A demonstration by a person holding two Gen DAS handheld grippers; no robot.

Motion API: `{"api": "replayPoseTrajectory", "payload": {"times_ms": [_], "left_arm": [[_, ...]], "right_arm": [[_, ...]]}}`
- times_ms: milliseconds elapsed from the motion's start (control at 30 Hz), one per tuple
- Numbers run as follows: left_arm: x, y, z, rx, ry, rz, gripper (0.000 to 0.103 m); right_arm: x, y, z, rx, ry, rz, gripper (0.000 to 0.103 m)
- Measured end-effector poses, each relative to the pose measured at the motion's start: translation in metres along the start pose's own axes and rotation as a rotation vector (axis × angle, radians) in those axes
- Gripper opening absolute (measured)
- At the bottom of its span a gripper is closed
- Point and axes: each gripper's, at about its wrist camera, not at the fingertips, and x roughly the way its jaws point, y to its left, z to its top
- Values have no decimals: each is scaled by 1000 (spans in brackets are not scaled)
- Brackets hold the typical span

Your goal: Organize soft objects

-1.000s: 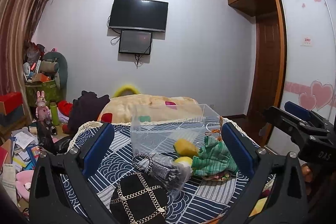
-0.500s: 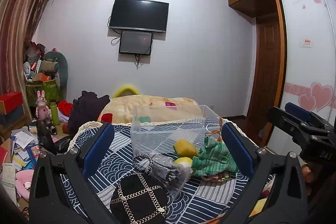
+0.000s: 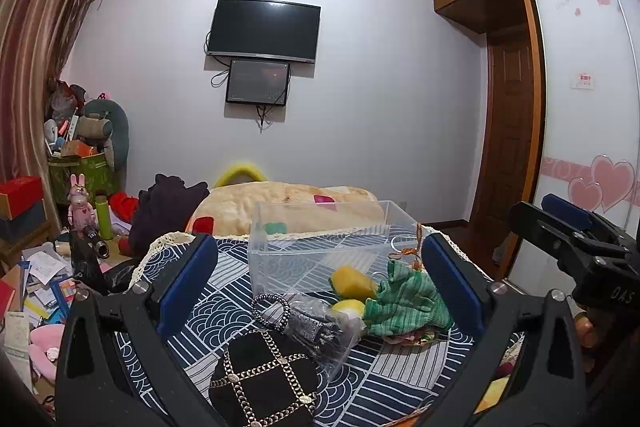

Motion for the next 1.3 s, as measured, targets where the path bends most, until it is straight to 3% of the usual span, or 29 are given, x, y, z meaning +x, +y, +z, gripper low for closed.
{"api": "replayPoseTrajectory", "payload": {"times_ms": [667, 767, 833, 1100, 1300], "left_arm": [[1, 0, -3, -5, 5, -19, 103], [4, 4, -4, -8, 19, -16, 96], [8, 10, -6, -12, 47, -17, 85], [35, 53, -34, -93, 207, -2, 85], [55, 63, -64, -102, 337, -9, 85]], "right_arm": [[1, 0, -2, 6, 11, -12, 103], [5, -4, -4, 19, 26, -19, 102], [7, -7, -5, 28, 35, -13, 95], [20, -16, -13, 50, 101, -13, 87], [43, -15, -31, 54, 204, 1, 84]]}}
